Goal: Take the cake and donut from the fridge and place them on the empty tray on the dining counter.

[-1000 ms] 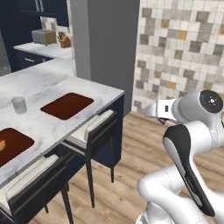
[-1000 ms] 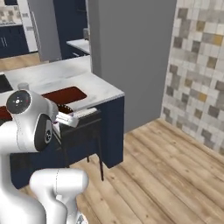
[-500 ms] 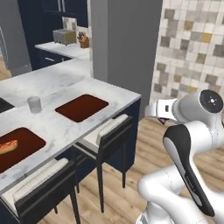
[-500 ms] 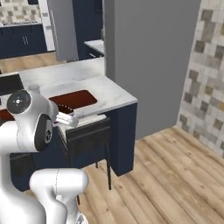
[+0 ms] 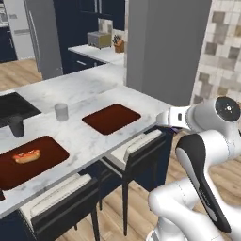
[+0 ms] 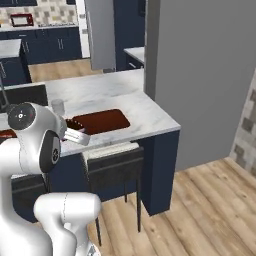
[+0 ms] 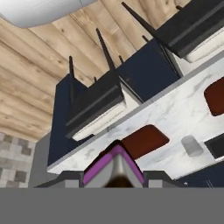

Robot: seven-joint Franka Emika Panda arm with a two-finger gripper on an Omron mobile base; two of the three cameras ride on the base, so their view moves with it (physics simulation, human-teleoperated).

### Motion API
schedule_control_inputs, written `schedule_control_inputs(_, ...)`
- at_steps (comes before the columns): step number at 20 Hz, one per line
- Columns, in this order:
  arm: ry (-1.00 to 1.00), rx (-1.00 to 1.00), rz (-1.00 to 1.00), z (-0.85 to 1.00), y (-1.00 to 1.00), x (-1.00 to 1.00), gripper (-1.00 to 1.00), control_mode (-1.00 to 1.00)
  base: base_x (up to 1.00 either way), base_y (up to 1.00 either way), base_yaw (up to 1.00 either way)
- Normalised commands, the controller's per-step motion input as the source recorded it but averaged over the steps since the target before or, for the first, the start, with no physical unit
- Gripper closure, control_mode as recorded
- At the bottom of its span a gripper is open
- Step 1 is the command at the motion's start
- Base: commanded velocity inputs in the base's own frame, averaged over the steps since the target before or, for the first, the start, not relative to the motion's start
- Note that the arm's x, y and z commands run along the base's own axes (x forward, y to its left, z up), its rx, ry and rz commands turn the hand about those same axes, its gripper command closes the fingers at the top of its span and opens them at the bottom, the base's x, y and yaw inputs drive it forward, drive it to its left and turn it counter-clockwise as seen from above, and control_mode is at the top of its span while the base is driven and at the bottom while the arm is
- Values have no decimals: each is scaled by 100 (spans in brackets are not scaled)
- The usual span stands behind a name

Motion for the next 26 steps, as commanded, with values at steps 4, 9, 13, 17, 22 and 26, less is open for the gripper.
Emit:
schedule_control_inputs(4,0,0,0,0,0,0,100,100,56,0,29)
schedule_control_inputs(9,0,0,0,0,0,0,100,100,53,-4,29)
schedule_control_inputs(13,0,0,0,0,0,0,100,100,38,-18,28)
schedule_control_inputs(17,0,0,0,0,0,0,100,100,31,-27,26)
schedule_control_inputs(22,0,0,0,0,0,0,100,100,22,-30,26)
schedule_control_inputs(26,0,0,20,-11,-24,19,100,-100,5,-7,6)
